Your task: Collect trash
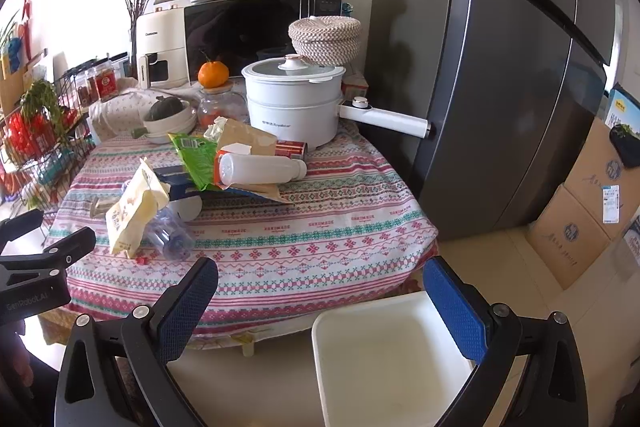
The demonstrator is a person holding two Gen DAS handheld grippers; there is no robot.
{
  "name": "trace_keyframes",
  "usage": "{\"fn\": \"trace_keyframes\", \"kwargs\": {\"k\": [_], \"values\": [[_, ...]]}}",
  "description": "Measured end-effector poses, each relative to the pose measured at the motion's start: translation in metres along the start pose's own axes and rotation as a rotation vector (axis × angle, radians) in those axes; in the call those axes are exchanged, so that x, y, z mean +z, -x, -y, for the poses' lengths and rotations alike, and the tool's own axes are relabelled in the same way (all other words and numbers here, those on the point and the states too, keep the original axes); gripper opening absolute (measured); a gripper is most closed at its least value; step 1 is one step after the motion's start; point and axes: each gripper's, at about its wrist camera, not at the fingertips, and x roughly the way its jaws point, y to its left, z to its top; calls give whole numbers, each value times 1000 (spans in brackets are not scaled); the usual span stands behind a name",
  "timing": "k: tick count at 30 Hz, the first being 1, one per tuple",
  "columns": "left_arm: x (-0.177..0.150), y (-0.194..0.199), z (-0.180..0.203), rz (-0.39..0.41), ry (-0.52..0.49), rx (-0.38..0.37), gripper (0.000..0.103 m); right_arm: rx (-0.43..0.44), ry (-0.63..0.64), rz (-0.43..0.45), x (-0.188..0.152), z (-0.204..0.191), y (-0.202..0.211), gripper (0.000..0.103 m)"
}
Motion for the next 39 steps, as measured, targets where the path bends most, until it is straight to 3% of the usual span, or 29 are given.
{"fn": "trace_keyframes", "kwargs": {"k": [39], "values": [[-1, -1, 4, -1, -1, -3, 103, 5, 4, 8, -3, -4, 1, 103]]}}
